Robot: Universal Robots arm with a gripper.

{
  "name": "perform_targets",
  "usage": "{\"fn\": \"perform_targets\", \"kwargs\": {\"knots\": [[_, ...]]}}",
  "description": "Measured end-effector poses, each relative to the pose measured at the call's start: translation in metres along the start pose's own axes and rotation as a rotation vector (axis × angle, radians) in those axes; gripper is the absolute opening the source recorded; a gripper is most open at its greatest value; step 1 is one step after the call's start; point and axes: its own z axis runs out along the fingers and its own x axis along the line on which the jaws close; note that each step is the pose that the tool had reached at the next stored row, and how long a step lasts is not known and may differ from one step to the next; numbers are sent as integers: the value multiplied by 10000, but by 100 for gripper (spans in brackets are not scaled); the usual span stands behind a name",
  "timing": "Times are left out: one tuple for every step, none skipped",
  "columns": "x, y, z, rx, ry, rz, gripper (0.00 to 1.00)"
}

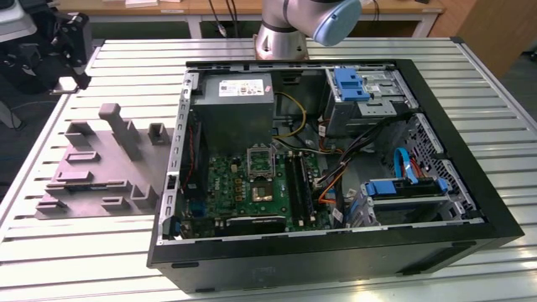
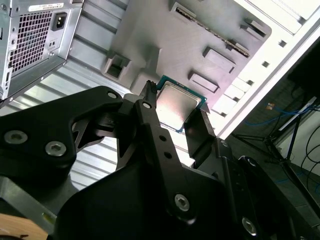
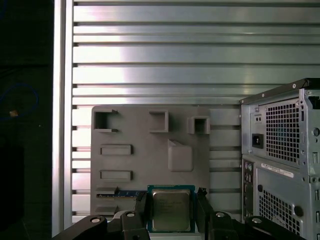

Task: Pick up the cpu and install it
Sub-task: 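Pick up the cpu and move it towards the insertion slot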

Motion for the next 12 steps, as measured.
{"fn": "perform_targets", "kwargs": {"knots": [[-2,0,0,0,0,0,47],[-4,0,0,0,0,0,47],[-6,0,0,0,0,0,47],[-8,0,0,0,0,0,47],[-9,0,0,0,0,0,47],[-11,0,0,0,0,0,47],[-13,0,0,1,1,0,47],[-15,1,0,0,0,0,47],[-17,0,0,0,0,0,47],[-19,0,0,0,0,0,47],[-21,1,0,0,0,0,47],[-23,1,0,0,0,0,47]]}}
